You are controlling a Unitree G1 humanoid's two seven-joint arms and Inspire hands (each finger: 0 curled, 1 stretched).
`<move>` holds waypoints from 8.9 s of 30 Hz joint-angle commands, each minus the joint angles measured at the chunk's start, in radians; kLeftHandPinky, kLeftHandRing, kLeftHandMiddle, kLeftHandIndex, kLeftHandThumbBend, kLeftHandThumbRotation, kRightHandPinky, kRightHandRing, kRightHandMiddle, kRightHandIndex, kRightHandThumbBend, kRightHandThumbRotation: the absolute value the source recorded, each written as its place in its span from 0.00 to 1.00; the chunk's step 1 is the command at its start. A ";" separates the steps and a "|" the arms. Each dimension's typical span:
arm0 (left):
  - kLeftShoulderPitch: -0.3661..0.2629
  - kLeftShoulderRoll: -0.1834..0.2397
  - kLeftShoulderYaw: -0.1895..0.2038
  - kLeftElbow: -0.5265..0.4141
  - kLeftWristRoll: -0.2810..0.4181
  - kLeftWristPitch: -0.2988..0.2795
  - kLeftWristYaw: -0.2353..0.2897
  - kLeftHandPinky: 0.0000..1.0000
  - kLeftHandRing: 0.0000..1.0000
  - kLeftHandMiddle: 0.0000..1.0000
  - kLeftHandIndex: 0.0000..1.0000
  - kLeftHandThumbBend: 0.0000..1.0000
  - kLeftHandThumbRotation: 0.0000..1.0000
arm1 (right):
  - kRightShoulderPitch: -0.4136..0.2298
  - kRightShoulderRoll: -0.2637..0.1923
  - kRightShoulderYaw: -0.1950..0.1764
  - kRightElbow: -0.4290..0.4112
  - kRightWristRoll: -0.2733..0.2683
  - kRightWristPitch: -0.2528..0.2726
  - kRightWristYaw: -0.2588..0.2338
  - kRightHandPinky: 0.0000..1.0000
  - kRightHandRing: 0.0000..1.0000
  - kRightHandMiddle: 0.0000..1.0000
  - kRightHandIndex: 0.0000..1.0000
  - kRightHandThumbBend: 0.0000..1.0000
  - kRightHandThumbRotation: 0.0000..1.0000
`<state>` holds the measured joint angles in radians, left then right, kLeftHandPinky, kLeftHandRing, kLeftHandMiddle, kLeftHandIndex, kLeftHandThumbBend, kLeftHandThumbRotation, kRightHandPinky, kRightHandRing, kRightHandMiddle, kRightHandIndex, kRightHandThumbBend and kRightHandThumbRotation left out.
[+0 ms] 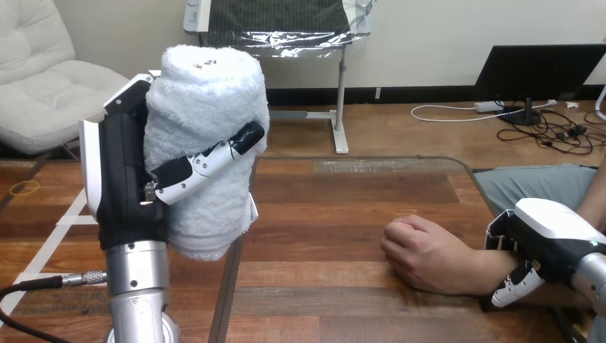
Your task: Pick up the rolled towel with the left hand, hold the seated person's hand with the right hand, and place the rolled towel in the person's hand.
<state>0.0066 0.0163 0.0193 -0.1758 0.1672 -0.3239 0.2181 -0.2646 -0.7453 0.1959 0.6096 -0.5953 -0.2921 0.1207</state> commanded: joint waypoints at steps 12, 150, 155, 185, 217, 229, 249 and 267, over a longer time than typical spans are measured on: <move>-0.077 -0.005 0.009 0.064 -0.016 -0.020 -0.004 0.15 0.20 0.27 0.33 0.47 0.00 | -0.010 0.018 -0.029 -0.054 0.060 0.021 0.007 0.24 0.29 0.35 0.37 0.84 0.08; -0.743 -0.340 0.028 1.208 -0.259 -0.388 -0.084 0.24 0.30 0.37 0.41 0.56 0.01 | -0.115 0.080 -0.095 -0.406 0.134 0.173 0.133 0.22 0.26 0.32 0.33 0.89 0.18; -0.742 -0.359 0.023 1.197 -0.278 -0.385 -0.100 0.24 0.29 0.37 0.40 0.57 0.02 | -0.115 0.079 -0.094 -0.412 0.134 0.180 0.140 0.22 0.26 0.32 0.33 0.88 0.18; -0.710 -0.409 -0.021 1.135 -0.332 -0.376 -0.137 0.23 0.29 0.35 0.39 0.57 0.01 | -0.106 0.087 -0.105 -0.404 0.145 0.177 0.127 0.23 0.27 0.33 0.33 0.87 0.19; -0.661 -0.349 -0.040 1.045 -0.455 -0.302 -0.302 0.41 0.50 0.58 0.62 0.65 0.49 | -0.077 0.026 -0.090 -0.476 0.140 0.219 0.245 0.39 0.48 0.54 0.59 0.96 0.49; -0.627 -0.269 -0.054 0.974 -0.395 -0.288 -0.288 0.61 0.68 0.71 0.72 0.75 0.80 | -0.043 0.008 -0.114 -0.519 0.165 0.212 0.289 0.50 0.62 0.66 0.70 1.00 0.68; -0.541 -0.181 -0.025 0.833 -0.396 -0.228 -0.351 0.75 0.76 0.76 0.72 0.76 0.99 | 0.000 -0.008 -0.144 -0.562 0.234 0.199 0.336 0.55 0.68 0.72 0.75 1.00 0.85; -0.431 -0.152 -0.003 0.708 -0.341 -0.220 -0.331 0.88 0.79 0.78 0.72 0.69 0.99 | 0.057 0.029 -0.194 -0.622 0.249 0.235 0.281 0.57 0.75 0.77 0.80 1.00 0.90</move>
<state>-0.4568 -0.1561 0.0086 0.6024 -0.2020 -0.5379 -0.1239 -0.2098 -0.7445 0.0432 0.0261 -0.3635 -0.0726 0.4468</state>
